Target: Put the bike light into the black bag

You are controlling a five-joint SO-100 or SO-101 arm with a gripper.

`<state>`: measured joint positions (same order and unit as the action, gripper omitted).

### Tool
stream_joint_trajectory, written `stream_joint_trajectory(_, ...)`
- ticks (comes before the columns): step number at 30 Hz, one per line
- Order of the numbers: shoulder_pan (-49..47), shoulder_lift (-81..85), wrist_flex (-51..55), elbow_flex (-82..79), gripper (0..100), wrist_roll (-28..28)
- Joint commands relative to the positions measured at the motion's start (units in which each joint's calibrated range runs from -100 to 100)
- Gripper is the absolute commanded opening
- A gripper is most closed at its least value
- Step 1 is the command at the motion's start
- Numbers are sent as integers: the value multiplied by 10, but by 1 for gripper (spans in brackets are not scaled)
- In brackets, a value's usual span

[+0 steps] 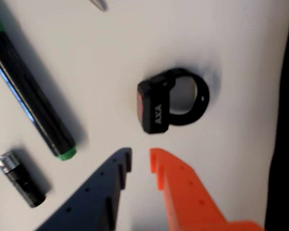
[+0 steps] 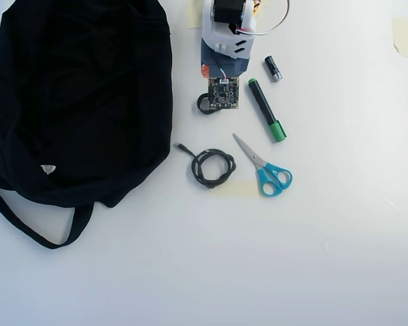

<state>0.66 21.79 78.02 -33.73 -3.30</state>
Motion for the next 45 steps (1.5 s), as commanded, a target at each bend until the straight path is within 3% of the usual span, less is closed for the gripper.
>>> stream_joint_trajectory(1,2,3,-33,2,6,-8)
stream_joint_trajectory(15,1,1,-91,-63,6,-8)
stream_joint_trajectory(26,2,1,-94,-63,21,-8)
stream_joint_trajectory(45,2,2,-94,-56,24,-8)
